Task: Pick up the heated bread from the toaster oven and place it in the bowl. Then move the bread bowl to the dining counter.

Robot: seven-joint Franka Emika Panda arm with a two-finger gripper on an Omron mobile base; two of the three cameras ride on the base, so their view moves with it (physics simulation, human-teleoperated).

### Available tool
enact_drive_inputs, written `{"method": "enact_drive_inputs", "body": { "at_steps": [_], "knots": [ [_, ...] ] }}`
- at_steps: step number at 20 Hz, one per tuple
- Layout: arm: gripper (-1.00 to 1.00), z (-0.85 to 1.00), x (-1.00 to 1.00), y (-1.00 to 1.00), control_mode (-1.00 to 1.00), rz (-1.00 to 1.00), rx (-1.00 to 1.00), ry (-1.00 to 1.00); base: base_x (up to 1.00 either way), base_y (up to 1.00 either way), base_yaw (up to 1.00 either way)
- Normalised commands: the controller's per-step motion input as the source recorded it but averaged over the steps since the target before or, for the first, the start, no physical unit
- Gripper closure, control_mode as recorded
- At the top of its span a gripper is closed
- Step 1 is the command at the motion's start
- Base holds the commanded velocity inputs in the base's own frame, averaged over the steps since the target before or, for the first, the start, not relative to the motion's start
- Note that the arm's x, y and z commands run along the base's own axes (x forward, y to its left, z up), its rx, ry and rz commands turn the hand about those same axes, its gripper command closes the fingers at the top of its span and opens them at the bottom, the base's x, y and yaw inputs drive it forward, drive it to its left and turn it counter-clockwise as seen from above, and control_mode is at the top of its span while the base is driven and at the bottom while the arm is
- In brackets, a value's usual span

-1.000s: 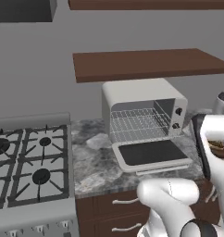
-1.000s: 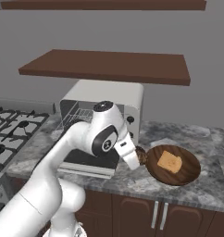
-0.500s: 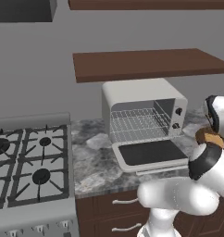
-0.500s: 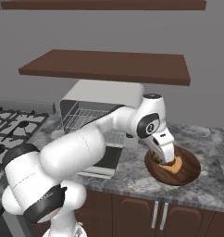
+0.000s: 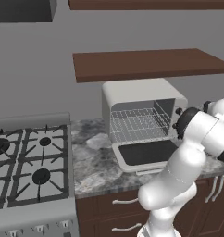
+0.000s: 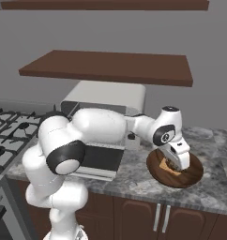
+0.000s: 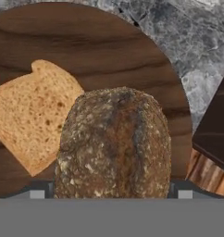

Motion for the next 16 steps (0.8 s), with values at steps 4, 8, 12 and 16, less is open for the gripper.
{"method": "enact_drive_inputs", "body": {
  "at_steps": [4,8,12,16],
  "knots": [
    [-1.0,-0.49,0.53,-0.03,-1.0,0.0,-0.03,-0.16,0.0,0.0,0.0],
    [-1.0,-0.04,0.19,0.0,-1.0,0.0,-0.01,-0.04,0.0,0.0,0.0],
    [-1.0,0.0,0.0,0.0,-1.0,0.0,-0.01,-0.15,0.0,0.0,0.0],
    [-1.0,0.0,-0.04,0.02,-1.0,0.0,0.0,-0.12,0.0,0.0,0.0]
  ]
}}
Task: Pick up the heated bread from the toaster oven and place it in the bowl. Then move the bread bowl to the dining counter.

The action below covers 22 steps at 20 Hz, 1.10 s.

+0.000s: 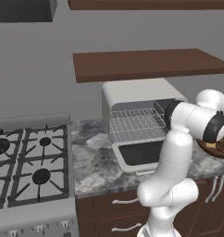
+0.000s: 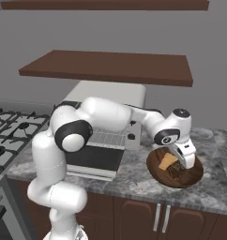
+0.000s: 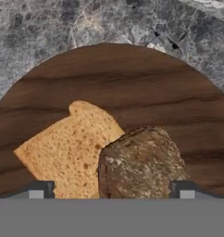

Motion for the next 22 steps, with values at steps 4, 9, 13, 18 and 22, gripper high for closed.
{"method": "enact_drive_inputs", "body": {
  "at_steps": [4,9,13,18,22],
  "knots": [
    [-1.0,0.0,-0.46,0.04,-1.0,-0.05,0.05,-0.08,0.0,0.0,0.0],
    [-1.0,0.0,-1.0,0.03,-1.0,-0.16,0.15,0.03,0.0,0.0,0.0],
    [-1.0,-0.1,-0.49,0.0,-1.0,-0.07,0.09,0.01,0.0,0.0,0.0],
    [-1.0,-0.3,0.0,-0.01,-1.0,-0.05,0.03,0.0,0.0,0.0,0.0],
    [-1.0,-0.46,0.0,-0.01,-1.0,-0.05,0.0,0.01,0.0,0.0,0.0]
  ]
}}
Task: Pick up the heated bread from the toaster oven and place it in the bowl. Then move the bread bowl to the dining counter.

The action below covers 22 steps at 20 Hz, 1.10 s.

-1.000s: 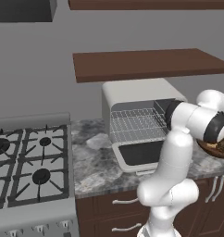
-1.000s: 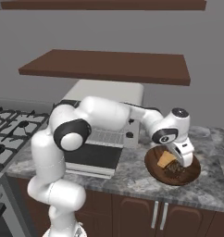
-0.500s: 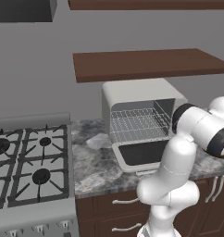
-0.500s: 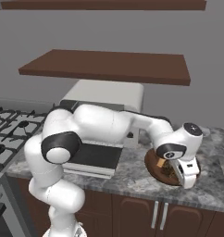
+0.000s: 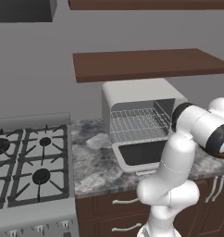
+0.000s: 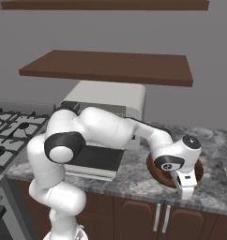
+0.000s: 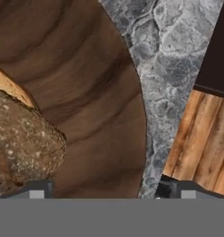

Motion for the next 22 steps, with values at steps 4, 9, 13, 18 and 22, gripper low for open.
{"method": "enact_drive_inputs", "body": {
  "at_steps": [4,9,13,18,22],
  "knots": [
    [-1.0,-0.3,0.02,0.0,-1.0,-0.02,0.0,0.0,0.0,0.0,0.0],
    [-1.0,-0.03,-0.05,0.07,-1.0,0.0,0.0,-0.06,0.0,0.0,0.0],
    [-1.0,-0.15,0.06,0.23,-1.0,0.0,0.0,0.0,0.0,0.0,0.0],
    [-1.0,-0.33,0.23,0.02,-1.0,0.0,0.0,0.0,0.0,0.0,0.0],
    [1.0,-0.39,0.42,0.04,-1.0,0.0,-0.02,0.0,0.0,0.0,0.0]
  ]
}}
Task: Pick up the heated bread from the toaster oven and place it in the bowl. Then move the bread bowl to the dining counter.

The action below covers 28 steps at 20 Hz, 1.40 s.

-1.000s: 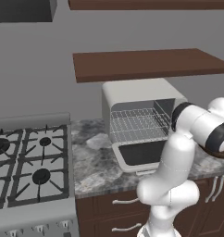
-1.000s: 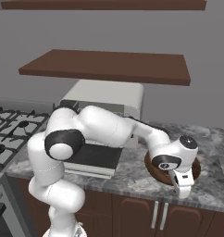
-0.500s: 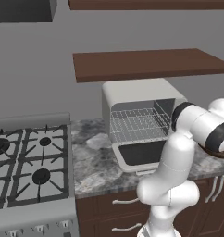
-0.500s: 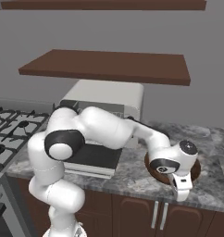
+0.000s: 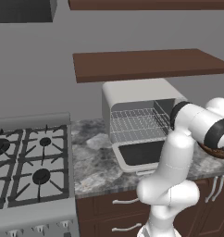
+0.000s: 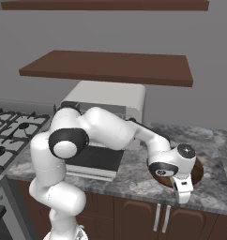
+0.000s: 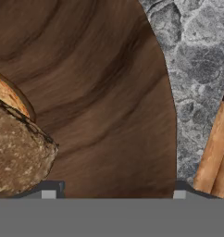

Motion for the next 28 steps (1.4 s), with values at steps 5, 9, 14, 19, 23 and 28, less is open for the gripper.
{"method": "enact_drive_inputs", "body": {
  "at_steps": [5,9,14,19,23,28],
  "knots": [
    [1.0,-0.08,0.24,0.0,-1.0,0.0,-0.03,-0.01,0.0,0.0,0.0],
    [1.0,0.04,0.01,0.0,-1.0,-0.05,0.0,-0.13,0.0,0.0,0.0],
    [1.0,0.47,-0.08,0.22,-1.0,-0.12,0.0,-0.26,0.0,0.0,0.0],
    [1.0,0.75,-0.37,0.61,-1.0,-0.13,0.03,-0.17,0.0,0.0,0.0],
    [1.0,0.85,-0.44,0.75,-1.0,-0.15,0.03,-0.21,0.0,0.0,0.0],
    [1.0,0.73,-0.05,1.0,-1.0,-0.15,0.0,-0.27,0.0,0.0,0.0]
  ]
}}
